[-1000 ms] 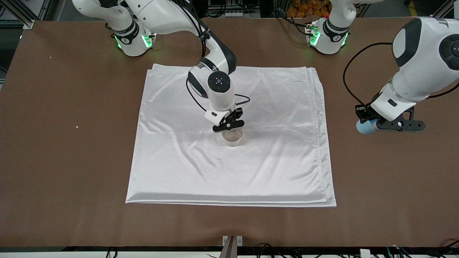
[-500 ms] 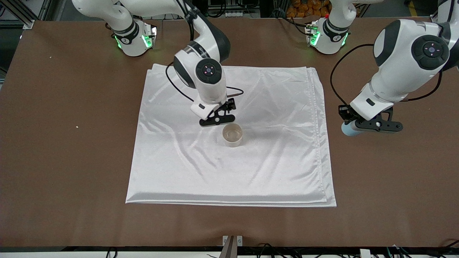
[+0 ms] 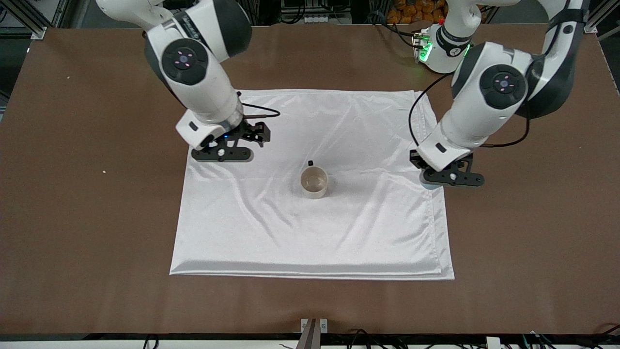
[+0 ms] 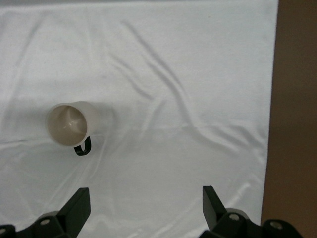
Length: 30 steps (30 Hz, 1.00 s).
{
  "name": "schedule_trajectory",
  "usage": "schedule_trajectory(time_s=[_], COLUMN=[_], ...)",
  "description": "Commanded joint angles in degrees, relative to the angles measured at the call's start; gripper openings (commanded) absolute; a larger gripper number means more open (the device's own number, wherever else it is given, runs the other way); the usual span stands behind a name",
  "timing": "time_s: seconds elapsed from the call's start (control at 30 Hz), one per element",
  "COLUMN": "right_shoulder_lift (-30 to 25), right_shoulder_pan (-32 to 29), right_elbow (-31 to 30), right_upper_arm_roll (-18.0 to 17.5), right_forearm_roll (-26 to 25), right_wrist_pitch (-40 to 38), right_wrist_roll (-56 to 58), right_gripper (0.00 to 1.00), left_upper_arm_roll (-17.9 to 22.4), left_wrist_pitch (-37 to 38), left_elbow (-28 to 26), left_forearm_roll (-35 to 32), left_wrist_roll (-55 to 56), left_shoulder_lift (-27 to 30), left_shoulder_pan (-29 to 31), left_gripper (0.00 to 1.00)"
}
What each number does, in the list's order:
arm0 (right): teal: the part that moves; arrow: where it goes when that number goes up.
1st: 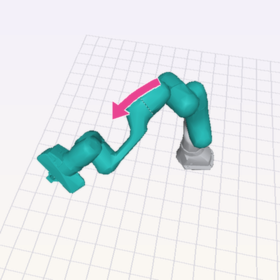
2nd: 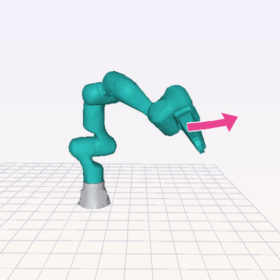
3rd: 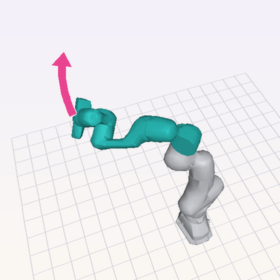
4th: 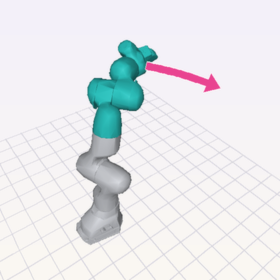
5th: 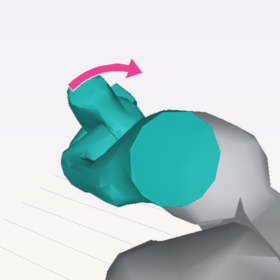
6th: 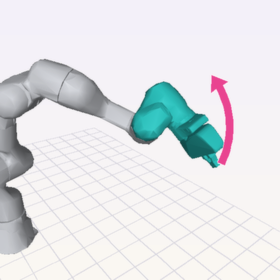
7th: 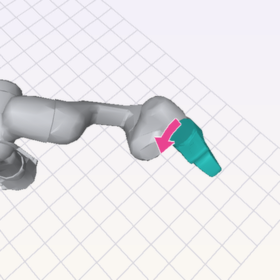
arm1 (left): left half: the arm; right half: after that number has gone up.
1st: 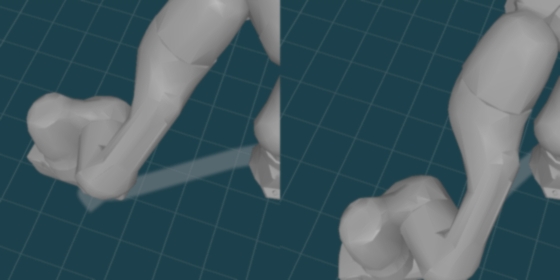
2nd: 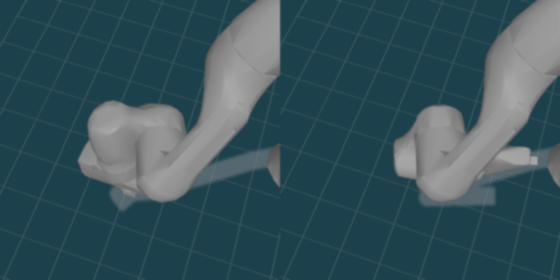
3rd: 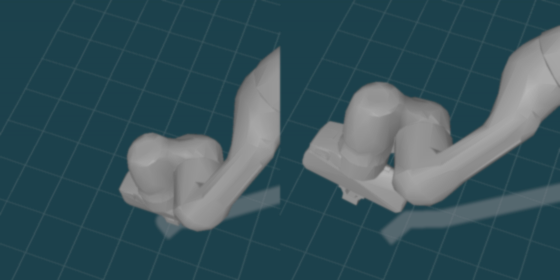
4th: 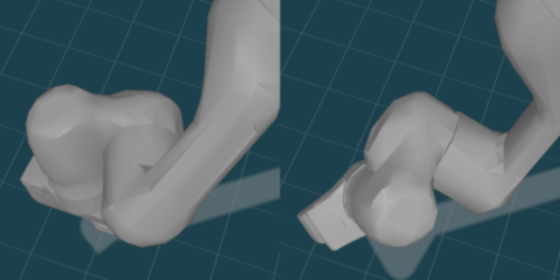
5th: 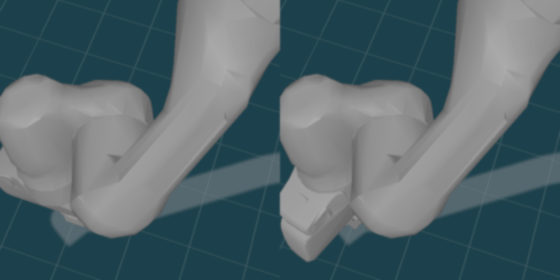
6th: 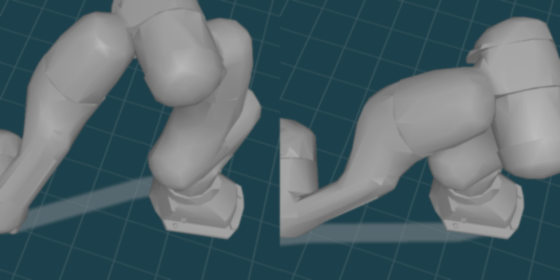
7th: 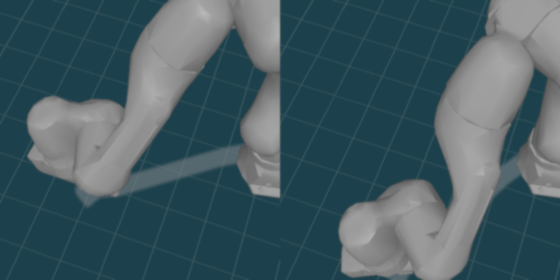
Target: Place blue cup into white mug on cloth
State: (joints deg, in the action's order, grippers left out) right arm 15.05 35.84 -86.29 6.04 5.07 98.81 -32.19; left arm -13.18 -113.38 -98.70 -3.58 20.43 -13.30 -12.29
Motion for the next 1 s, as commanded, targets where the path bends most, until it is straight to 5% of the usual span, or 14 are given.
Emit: schedule_trajectory(time_s=[0.0, 0.27, 0.6, 0.97], right_shoulder_lift=[-4.94, -6.70, -9.87, -11.80], right_shoulder_pan=[-2.96, -3.58, -5.60, -6.13], right_elbow=[-0.64, 4.29, 4.38, 4.20], right_upper_arm_roll=[2.39, 7.14, 16.45, 20.50], right_forearm_roll=[-3.39, -6.22, -5.69, -6.30], right_wrist_pitch=[-4.93, -14.96, -15.14, -15.84], right_wrist_roll=[0.20, 0.28, 18.20, 16.19], right_gripper=[1.00, 1.00, 1.00, 1.00], left_upper_arm_roll=[0.00, 0.00, 0.88, 0.88], left_wrist_pitch=[0.53, 0.53, 0.53, 0.35], left_elbow=[5.36, 8.87, 15.82, 25.13], left_forearm_roll=[-2.30, -3.80, -4.41, -6.26], left_wrist_roll=[6.11, 16.30, 25.18, 30.02], left_shoulder_lift=[-5.15, -10.42, -17.89, -25.27], left_shoulder_pan=[-4.14, -10.91, -17.86, -21.28], left_gripper=[0.00, 0.00, 0.00, 0.00])
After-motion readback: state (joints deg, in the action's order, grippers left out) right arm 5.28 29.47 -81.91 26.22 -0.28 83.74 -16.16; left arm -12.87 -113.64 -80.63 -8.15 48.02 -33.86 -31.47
